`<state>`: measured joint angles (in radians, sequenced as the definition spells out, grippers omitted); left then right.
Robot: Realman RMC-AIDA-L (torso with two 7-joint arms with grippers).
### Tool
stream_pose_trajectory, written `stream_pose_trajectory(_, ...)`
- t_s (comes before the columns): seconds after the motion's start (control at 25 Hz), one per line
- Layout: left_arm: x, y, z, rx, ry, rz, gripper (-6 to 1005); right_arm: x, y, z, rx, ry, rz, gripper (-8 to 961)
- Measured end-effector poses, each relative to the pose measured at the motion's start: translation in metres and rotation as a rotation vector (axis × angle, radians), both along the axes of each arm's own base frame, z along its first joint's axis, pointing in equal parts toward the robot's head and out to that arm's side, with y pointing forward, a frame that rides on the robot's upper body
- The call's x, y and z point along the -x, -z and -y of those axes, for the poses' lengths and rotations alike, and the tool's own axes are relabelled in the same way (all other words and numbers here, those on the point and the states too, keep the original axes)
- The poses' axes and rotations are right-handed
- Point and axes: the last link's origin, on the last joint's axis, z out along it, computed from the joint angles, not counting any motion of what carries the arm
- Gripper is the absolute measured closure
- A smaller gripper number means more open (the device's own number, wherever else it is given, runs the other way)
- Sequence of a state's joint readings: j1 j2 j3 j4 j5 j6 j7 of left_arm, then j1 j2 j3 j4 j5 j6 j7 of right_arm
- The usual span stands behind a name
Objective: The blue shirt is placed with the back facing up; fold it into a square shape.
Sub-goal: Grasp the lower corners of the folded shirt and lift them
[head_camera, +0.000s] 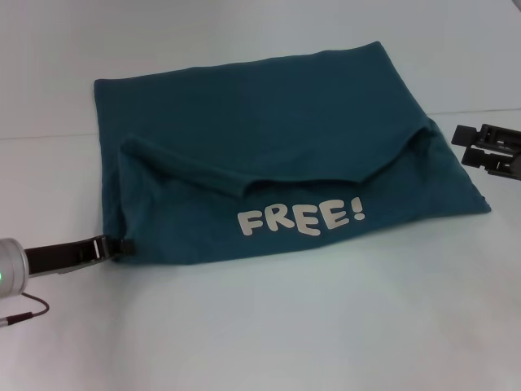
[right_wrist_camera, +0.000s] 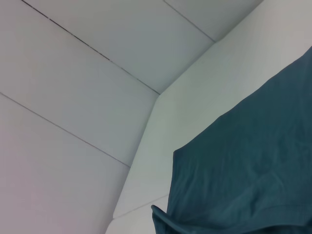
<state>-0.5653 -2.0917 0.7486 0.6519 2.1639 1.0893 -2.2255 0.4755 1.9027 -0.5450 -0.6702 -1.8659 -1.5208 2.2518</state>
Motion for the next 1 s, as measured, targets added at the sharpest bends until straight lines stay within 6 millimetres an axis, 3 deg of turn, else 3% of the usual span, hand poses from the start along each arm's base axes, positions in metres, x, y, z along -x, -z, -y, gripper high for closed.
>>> stream_pose_trajectory(0.32, -0.015, -0.014, -0.003, 0.041, 0.001, 0.106, 961, 0.000, -0.009, -0.003, 0.057, -0.018, 0.079, 236)
stream_pose_trajectory(0.76, -0.033, -0.045, -0.015, 0.087, -0.095, 0.264, 962, -0.006, -0.068, -0.037, 0.157, 0.109, 0.494, 248)
stream_pose_trajectory(1.0, -0.032, -0.045, -0.015, 0.080, -0.111, 0.271, 961, -0.013, -0.058, -0.048, 0.165, 0.132, 0.665, 255)
